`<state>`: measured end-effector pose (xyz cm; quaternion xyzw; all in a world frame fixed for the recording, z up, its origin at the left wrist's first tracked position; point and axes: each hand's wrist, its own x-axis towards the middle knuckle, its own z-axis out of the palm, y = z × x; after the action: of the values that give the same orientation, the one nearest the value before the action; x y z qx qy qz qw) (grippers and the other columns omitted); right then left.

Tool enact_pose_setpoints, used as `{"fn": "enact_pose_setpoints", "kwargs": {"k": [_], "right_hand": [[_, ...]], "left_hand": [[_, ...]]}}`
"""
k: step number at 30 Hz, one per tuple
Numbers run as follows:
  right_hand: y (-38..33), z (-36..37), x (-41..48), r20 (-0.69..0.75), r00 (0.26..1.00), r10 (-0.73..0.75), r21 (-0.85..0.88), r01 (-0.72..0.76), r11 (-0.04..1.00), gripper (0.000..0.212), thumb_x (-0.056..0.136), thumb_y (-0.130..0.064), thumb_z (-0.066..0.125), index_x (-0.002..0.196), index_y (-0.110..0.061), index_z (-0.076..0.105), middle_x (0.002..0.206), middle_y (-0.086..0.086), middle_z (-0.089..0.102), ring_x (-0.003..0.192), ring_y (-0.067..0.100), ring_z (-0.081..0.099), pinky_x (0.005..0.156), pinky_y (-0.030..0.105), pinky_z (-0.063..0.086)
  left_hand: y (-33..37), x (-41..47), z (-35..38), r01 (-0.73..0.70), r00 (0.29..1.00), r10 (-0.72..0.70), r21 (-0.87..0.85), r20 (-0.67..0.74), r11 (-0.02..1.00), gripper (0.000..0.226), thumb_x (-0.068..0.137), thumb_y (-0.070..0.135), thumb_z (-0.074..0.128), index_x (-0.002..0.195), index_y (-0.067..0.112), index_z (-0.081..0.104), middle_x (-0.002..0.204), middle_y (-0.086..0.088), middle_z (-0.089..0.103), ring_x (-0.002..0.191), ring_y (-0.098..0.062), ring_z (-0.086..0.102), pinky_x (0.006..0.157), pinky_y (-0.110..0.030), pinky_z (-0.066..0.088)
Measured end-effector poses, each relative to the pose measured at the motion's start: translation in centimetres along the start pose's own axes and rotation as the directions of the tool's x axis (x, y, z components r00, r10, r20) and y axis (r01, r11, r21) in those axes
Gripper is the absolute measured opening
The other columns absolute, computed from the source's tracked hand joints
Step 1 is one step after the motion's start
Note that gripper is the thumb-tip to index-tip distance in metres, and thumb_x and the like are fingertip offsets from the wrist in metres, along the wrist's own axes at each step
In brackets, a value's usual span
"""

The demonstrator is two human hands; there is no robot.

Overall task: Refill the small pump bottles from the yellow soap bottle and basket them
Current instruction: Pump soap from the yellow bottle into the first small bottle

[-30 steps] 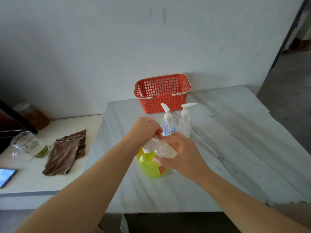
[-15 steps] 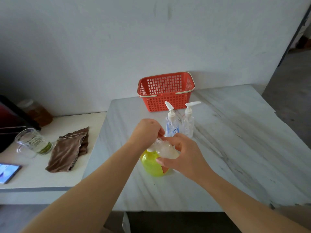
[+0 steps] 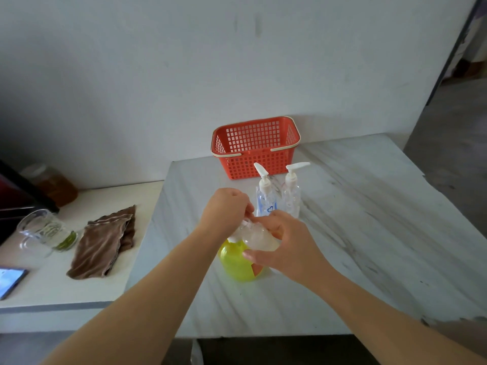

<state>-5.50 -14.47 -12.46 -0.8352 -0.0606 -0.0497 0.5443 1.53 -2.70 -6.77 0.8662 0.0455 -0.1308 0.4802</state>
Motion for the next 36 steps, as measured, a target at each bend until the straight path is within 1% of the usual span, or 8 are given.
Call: {"fn": "enact_pose_setpoints", "kwargs": {"k": [7,11,15,18,21,26,31,36], "right_hand": [[0.4,0.3,0.2,-0.01,1.0,0.011,-0.02,-0.011,1.0,0.054,0.05,-0.053,0.071,0.103,-0.039,0.07,0.076,-0.027,0.051,0.077,-0.006,0.053,0.068,0.007,0.035],[0.0,0.0,0.0,0.003,1.0,0.013,-0.022,-0.013,1.0,0.053,0.054,-0.045,0.075,0.106,-0.036,0.07,0.076,-0.019,0.05,0.078,-0.007,0.053,0.069,0.005,0.034],[-0.2,-0.4,-0.1,0.008,1.0,0.015,0.005,-0.015,1.0,0.048,0.053,-0.048,0.074,0.1,-0.041,0.068,0.087,-0.016,0.057,0.088,-0.004,0.056,0.074,0.005,0.037],[-0.2,-0.3,-0.1,0.013,1.0,0.015,0.015,-0.015,1.0,0.043,0.053,-0.047,0.075,0.094,-0.051,0.063,0.092,-0.014,0.06,0.091,-0.001,0.058,0.078,0.011,0.04],[-0.1,-0.1,0.0,0.007,1.0,0.008,0.017,-0.009,1.0,0.05,0.049,-0.057,0.07,0.098,-0.049,0.065,0.089,-0.014,0.058,0.089,0.0,0.058,0.078,0.012,0.042],[0.1,0.1,0.1,-0.008,1.0,0.004,-0.014,-0.004,1.0,0.063,0.048,-0.062,0.065,0.106,-0.037,0.069,0.079,-0.018,0.052,0.079,-0.005,0.053,0.069,0.008,0.036],[0.3,0.6,-0.3,-0.012,0.999,0.032,-0.004,-0.032,0.999,0.065,0.047,-0.062,0.065,0.107,-0.038,0.069,0.087,-0.014,0.056,0.088,0.002,0.057,0.08,0.019,0.047],[-0.1,0.3,-0.4,0.001,0.999,0.033,0.001,-0.033,0.999,0.069,0.046,-0.062,0.065,0.11,-0.036,0.068,0.089,-0.011,0.057,0.09,0.003,0.058,0.081,0.019,0.047]], "left_hand": [[-0.4,0.0,0.0,-0.02,0.999,0.021,0.054,-0.027,0.998,0.032,0.08,0.0,0.042,0.057,0.012,0.061,0.063,-0.005,0.067,0.078,-0.031,0.067,0.083,-0.043,0.054],[0.0,-0.4,0.0,0.01,1.0,-0.009,0.014,-0.014,1.0,0.022,0.082,0.003,0.047,0.067,0.006,0.063,0.067,-0.008,0.068,0.073,-0.027,0.064,0.081,-0.039,0.053],[0.6,-0.6,-0.2,0.028,0.999,-0.026,-0.061,0.025,0.998,0.015,0.083,0.004,0.053,0.088,-0.006,0.064,0.068,-0.011,0.068,0.063,-0.023,0.059,0.07,-0.033,0.051],[0.6,-0.4,-0.5,0.022,1.0,-0.021,-0.055,0.02,0.998,0.015,0.084,0.004,0.053,0.089,-0.005,0.064,0.069,-0.01,0.068,0.062,-0.022,0.06,0.072,-0.033,0.052],[0.5,-0.2,-0.5,0.06,0.998,-0.058,-0.049,0.024,0.997,0.014,0.083,0.001,0.052,0.087,-0.004,0.064,0.069,-0.01,0.067,0.059,-0.02,0.059,0.06,-0.023,0.05],[0.2,-0.3,-0.1,0.012,1.0,-0.012,0.018,-0.008,1.0,0.021,0.083,0.005,0.046,0.076,0.003,0.066,0.074,-0.012,0.071,0.071,-0.024,0.063,0.079,-0.035,0.052],[0.0,-0.7,-0.2,0.02,1.0,-0.02,0.032,-0.014,0.999,0.027,0.083,0.002,0.042,0.066,0.008,0.062,0.066,-0.009,0.068,0.068,-0.024,0.063,0.081,-0.038,0.052],[0.4,-1.0,-0.2,0.041,0.999,-0.041,0.048,0.003,0.998,0.026,0.085,0.0,0.045,0.066,0.011,0.06,0.064,0.0,0.064,0.069,-0.017,0.063,0.083,-0.034,0.053]]}}
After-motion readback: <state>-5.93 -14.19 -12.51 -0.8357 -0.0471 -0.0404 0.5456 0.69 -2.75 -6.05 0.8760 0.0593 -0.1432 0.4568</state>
